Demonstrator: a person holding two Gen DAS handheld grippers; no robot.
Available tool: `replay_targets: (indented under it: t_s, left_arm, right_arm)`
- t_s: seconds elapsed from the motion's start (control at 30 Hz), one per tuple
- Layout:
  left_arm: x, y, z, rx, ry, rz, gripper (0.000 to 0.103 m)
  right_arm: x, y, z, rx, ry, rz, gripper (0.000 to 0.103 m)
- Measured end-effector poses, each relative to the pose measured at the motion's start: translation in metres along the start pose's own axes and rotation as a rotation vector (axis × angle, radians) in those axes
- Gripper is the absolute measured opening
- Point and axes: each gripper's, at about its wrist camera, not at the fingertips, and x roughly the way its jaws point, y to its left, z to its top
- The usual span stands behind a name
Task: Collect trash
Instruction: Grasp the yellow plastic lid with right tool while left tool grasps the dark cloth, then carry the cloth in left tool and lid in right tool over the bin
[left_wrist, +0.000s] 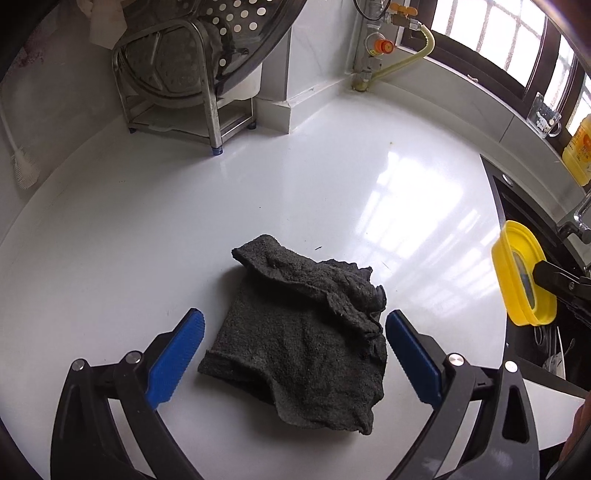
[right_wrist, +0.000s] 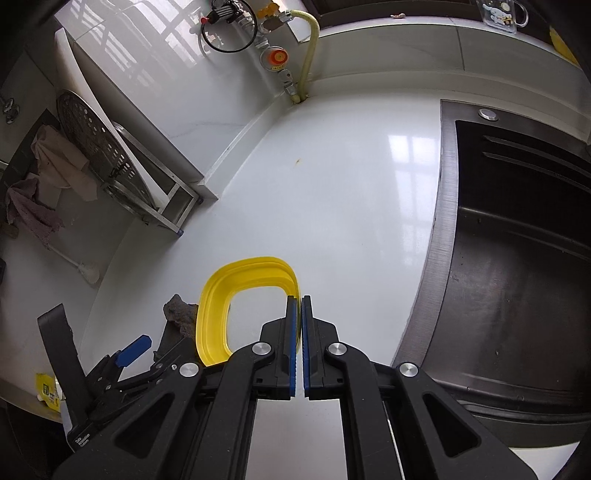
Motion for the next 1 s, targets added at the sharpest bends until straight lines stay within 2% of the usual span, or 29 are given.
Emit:
replay_targets:
  t_s: [0.23, 0.33, 0.4, 0.57, 0.8, 1.0]
  left_arm:
    - [0.028, -0.012, -0.004, 0.08, 0.042, 0.074, 0.097]
    - [0.027, -0.012, -0.006, 0.08, 0.026, 0.081, 0.097]
    - [0.025, -0.011, -0.006, 0.071, 0.032, 0.066, 0.092]
    - [0.017, -0.006, -0.011, 0.022, 0.047, -0.001, 0.062]
    - [-0.014, 0.008, -0.033, -0.017, 0.045, -0.05, 0.037]
    - [-0.058, 0.016, -0.052, -0.022, -0.009, -0.044, 0.035]
  right_arm:
    - [-0.015, -0.012, -0.021, 0.033, 0.0, 0.0, 0.003]
    - [-0.019, -0.011, -0.027, 0.035, 0.003, -0.002, 0.003]
    - [-0.023, -0.01, -0.031, 0.03, 0.003, -0.004, 0.003]
    - [-0.029, -0.006, -0.04, 0.025, 0.01, 0.002, 0.003]
    - [-0.039, -0.006, -0.063, 0.037, 0.028, 0.014, 0.003]
    - [-0.057, -0.004, -0.081, 0.019, 0.029, 0.024, 0.003]
